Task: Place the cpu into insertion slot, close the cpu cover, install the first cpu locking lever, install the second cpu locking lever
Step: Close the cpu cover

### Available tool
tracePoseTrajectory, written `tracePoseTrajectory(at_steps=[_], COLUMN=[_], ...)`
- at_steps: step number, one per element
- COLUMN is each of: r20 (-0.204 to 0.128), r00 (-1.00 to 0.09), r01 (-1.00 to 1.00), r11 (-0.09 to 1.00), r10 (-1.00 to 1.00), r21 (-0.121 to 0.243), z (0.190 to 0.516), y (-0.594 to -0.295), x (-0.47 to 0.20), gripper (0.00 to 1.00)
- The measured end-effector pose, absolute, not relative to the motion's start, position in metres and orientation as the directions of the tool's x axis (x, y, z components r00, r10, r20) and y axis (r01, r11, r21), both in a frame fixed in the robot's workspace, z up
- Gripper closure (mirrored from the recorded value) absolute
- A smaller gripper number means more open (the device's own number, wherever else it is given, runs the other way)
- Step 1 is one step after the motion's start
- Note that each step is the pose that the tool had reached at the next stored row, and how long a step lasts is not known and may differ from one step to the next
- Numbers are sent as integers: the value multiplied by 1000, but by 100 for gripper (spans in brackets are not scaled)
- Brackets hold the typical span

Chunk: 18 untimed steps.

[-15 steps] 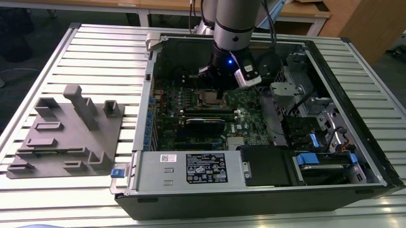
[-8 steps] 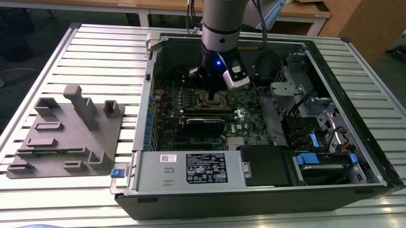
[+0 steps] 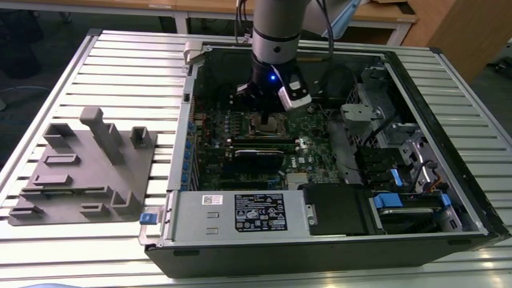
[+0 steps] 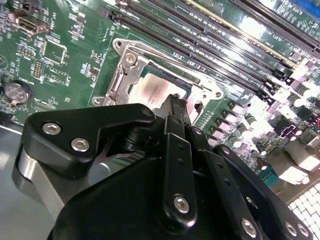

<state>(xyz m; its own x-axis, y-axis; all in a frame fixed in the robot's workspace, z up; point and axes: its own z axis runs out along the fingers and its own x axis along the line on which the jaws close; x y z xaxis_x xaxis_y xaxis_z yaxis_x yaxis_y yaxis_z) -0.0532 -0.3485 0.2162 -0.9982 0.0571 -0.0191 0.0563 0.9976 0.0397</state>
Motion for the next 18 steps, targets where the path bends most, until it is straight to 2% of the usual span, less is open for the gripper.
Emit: tracePoseTrajectory(at_steps=[18], r20=[-24], r00=[-998], r01=[56], r11=[998], r10=[57], r21=[39], z=[203], y=[-341], x=[-69], gripper=[89])
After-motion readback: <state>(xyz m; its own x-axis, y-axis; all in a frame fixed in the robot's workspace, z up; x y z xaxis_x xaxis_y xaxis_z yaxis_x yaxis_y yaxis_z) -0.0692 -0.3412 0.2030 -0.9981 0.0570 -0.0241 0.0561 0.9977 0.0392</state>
